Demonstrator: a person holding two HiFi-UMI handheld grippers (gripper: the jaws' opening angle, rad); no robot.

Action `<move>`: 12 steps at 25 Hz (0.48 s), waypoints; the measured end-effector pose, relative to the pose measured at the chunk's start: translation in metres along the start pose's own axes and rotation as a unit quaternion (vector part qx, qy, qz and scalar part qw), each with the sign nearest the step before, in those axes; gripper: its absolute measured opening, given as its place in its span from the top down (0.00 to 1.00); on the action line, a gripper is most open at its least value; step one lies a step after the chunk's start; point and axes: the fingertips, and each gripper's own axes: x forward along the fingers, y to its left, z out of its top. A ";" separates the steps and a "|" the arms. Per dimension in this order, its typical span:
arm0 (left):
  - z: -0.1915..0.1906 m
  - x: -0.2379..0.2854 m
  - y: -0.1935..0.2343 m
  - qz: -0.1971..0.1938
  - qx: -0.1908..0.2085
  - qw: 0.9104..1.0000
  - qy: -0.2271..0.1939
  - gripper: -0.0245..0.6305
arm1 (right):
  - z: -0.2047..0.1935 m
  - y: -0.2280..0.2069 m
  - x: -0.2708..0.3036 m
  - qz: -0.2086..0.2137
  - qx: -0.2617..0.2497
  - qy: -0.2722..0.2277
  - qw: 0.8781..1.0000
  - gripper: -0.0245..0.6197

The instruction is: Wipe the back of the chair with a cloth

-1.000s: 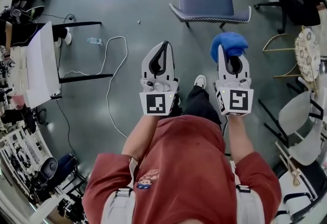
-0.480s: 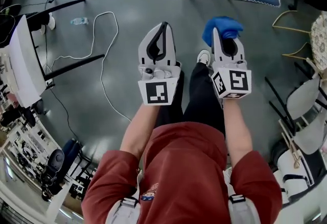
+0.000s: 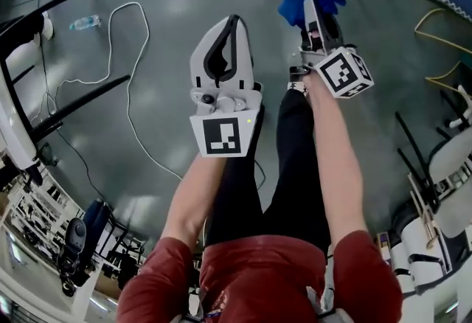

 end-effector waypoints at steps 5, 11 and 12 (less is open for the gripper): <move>-0.052 0.006 0.006 0.005 -0.001 1.000 0.022 0.94 | -0.021 -0.046 0.048 0.014 0.080 -0.037 0.996 0.87; -0.070 0.008 0.026 0.028 -0.013 0.999 0.042 0.94 | -0.021 -0.068 0.085 0.008 0.155 -0.078 0.985 0.87; -0.069 0.007 0.028 0.036 -0.019 0.998 0.043 0.94 | -0.020 -0.068 0.086 0.010 0.159 -0.081 0.984 0.87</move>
